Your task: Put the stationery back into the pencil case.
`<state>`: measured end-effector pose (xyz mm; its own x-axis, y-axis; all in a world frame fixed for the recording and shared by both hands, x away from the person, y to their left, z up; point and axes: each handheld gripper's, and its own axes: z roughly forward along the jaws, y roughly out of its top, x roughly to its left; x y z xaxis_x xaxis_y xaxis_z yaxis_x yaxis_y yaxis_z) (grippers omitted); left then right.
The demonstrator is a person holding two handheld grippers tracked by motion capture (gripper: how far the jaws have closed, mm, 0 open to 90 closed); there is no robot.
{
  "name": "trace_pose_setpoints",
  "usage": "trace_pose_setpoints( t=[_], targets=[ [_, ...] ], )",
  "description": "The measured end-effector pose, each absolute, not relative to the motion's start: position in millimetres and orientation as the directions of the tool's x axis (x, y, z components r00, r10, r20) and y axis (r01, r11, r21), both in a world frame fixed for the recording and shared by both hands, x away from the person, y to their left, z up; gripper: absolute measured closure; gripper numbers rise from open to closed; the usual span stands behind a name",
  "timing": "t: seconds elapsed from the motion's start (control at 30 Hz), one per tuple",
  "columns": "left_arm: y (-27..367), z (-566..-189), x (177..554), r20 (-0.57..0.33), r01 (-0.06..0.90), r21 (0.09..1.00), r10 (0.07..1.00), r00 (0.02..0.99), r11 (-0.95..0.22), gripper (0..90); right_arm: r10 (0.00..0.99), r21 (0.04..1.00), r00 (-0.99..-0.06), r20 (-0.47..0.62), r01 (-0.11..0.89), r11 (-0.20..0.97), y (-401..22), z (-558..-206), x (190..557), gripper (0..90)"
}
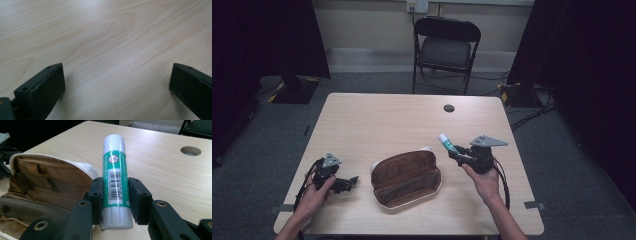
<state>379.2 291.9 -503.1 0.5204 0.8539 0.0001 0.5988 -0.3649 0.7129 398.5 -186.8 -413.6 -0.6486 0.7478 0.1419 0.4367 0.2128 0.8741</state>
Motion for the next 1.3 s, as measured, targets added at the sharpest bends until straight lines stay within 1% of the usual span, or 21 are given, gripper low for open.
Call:
trace_pose_setpoints(
  t=[0.43, 0.67, 1.0, 1.3],
  targets=[
    [292, -503, 379, 0.0, 0.598, 0.713, 0.854, 0.52, -0.365, 0.0, 0.684, 0.907, -0.719, 0.119, 0.36, 0.22, -166, -390, 381, 66.1],
    [292, -503, 379, 0.0, 0.599, 0.713, 0.854, 0.52, -0.364, 0.0, 0.622, 0.914, -0.778, 0.09, 0.313, 0.259, -141, -382, 370, 66.1],
    [292, -503, 379, 0.0, 0.599, 0.713, 0.854, 0.52, -0.365, 0.0, 0.578, 0.905, -0.812, 0.084, 0.305, 0.297, -120, -387, 366, 66.1],
    [292, -503, 379, 0.0, 0.599, 0.713, 0.854, 0.52, -0.365, 0.0, 0.52, 0.884, -0.851, 0.078, 0.3, 0.359, -94, -400, 363, 66.1]
  ],
)
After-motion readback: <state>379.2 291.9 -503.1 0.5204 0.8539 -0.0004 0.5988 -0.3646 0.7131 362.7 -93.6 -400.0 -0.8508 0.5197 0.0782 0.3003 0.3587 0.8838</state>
